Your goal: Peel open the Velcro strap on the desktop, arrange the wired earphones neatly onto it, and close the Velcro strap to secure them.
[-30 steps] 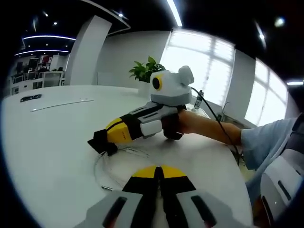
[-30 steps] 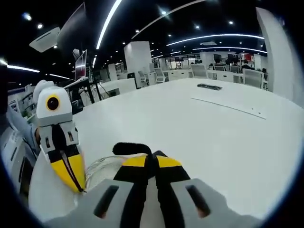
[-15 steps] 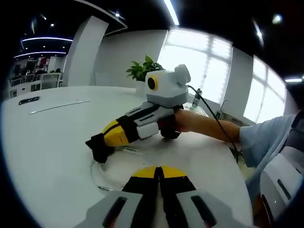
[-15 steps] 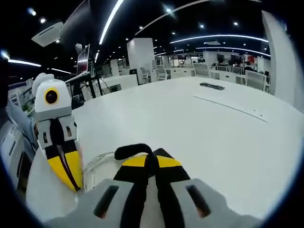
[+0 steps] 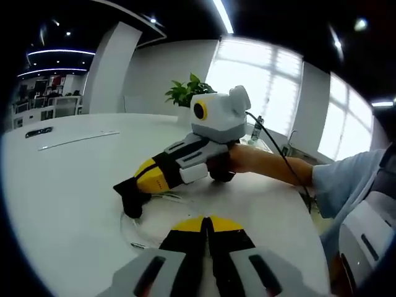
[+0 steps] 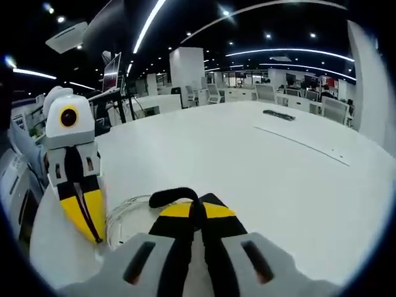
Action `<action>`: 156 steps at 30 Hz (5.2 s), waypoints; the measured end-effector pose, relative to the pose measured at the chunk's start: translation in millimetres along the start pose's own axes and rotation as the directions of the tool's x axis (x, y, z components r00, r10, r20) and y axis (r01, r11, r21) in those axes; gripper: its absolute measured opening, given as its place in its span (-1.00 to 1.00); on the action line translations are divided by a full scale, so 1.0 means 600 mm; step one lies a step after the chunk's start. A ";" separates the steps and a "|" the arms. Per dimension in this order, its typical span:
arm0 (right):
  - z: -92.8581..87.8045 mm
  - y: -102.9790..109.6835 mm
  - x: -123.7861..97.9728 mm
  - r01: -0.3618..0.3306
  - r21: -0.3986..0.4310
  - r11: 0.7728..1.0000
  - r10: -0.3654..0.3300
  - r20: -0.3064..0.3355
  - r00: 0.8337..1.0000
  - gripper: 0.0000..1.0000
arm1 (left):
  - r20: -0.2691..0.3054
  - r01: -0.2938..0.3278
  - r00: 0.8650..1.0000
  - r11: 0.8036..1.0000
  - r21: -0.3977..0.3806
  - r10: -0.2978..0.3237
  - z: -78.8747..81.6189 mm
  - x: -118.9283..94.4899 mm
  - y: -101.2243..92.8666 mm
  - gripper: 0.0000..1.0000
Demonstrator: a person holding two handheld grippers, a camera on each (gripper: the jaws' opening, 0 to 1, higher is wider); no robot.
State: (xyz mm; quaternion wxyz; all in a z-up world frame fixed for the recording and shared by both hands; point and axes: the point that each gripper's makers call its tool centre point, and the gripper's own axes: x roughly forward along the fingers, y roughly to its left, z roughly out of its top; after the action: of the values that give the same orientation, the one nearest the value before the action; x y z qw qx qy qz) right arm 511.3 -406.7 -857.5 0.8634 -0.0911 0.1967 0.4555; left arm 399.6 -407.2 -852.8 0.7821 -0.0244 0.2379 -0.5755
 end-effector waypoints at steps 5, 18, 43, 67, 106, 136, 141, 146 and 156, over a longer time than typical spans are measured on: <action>-0.001 0.003 0.001 -0.009 -0.029 1.000 0.010 0.008 1.000 -0.90 | 0.006 -0.004 1.000 1.000 0.011 0.004 0.003 -0.001 -0.001 -0.89; 0.001 -0.001 0.004 -0.005 -0.111 0.994 0.007 0.024 1.000 -0.90 | 0.018 0.001 1.000 1.000 0.011 -0.001 0.007 -0.002 0.000 -0.89; 0.004 -0.015 0.009 0.038 -0.218 0.975 -0.030 0.037 0.999 -0.90 | 0.021 0.001 1.000 1.000 0.014 -0.002 0.009 -0.004 -0.002 -0.89; 0.009 -0.039 0.015 0.117 -0.291 0.949 -0.106 0.053 0.993 -0.90 | 0.033 -0.007 0.999 1.000 0.018 0.006 0.013 -0.006 -0.002 -0.89; 0.071 -0.093 -0.121 0.413 0.057 0.909 -0.417 0.145 0.897 -0.79 | 0.274 -0.571 0.804 0.814 0.110 0.527 0.128 -0.202 0.162 -0.89; 0.061 -0.159 -0.302 0.595 0.325 0.735 -0.677 0.300 0.672 -0.54 | 0.483 -0.821 0.464 0.565 -0.078 0.742 0.145 -0.399 0.233 -0.62; 0.049 -0.163 -0.289 0.603 0.317 0.733 -0.679 0.279 0.679 -0.41 | 0.470 -0.815 0.485 0.577 -0.064 0.737 0.137 -0.378 0.230 -0.46; 0.048 -0.158 -0.280 0.590 0.313 0.744 -0.666 0.281 0.691 -0.30 | 0.443 -0.819 0.501 0.572 -0.032 0.743 0.137 -0.365 0.235 -0.24; 0.039 -0.143 -0.254 0.578 0.284 0.765 -0.641 0.262 0.721 -0.27 | 0.438 -0.810 0.514 0.585 -0.034 0.737 0.140 -0.363 0.235 -0.23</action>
State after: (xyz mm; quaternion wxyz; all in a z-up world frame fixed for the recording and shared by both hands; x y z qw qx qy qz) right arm 510.7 -561.9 -773.7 0.9901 0.0095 0.0425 0.1333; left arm 509.5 -181.1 -747.3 0.9858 0.0340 0.0038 -0.1644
